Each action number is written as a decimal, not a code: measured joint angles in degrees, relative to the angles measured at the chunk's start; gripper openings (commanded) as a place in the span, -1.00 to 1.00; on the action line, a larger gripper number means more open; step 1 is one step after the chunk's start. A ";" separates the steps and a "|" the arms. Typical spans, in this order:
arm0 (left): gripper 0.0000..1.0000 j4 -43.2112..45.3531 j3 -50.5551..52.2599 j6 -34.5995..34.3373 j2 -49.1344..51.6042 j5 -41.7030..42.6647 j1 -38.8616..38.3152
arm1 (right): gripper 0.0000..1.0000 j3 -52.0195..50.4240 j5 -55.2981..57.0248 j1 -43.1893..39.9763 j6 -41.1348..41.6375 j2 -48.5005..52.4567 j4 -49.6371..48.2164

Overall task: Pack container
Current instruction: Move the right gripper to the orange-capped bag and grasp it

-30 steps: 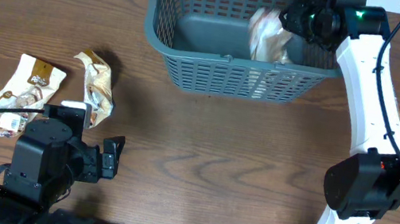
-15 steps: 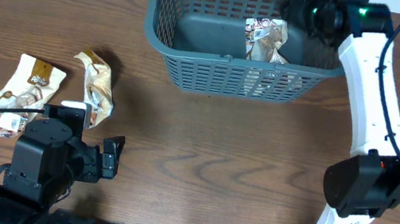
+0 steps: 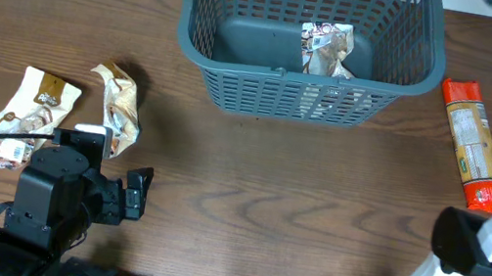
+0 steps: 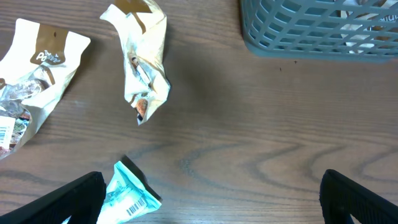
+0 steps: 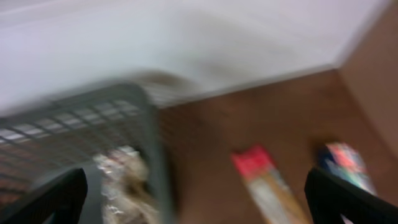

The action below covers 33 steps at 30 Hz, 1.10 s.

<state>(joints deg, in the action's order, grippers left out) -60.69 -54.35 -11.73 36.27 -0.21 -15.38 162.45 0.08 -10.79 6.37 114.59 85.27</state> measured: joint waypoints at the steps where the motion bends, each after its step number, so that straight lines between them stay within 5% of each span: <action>1: 0.97 0.00 0.00 -0.02 -0.02 0.00 0.00 | 0.99 -0.31 0.24 -1.92 -1.29 0.07 1.99; 8: 0.97 0.00 0.00 -0.02 -0.02 -0.02 0.00 | 0.99 -5.25 0.90 -9.44 -4.57 0.90 7.19; 15: 0.97 0.02 0.00 0.00 -0.02 -0.02 0.00 | 0.98 -15.47 -2.78 -11.82 -20.33 2.21 4.07; 33: 0.97 0.02 0.00 0.00 -0.02 -0.02 0.00 | 0.99 -23.91 0.17 -12.00 -30.75 28.85 2.05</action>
<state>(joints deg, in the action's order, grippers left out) -60.66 -54.35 -11.73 36.25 -0.23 -15.38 138.54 0.25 -22.79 -24.38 143.44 87.33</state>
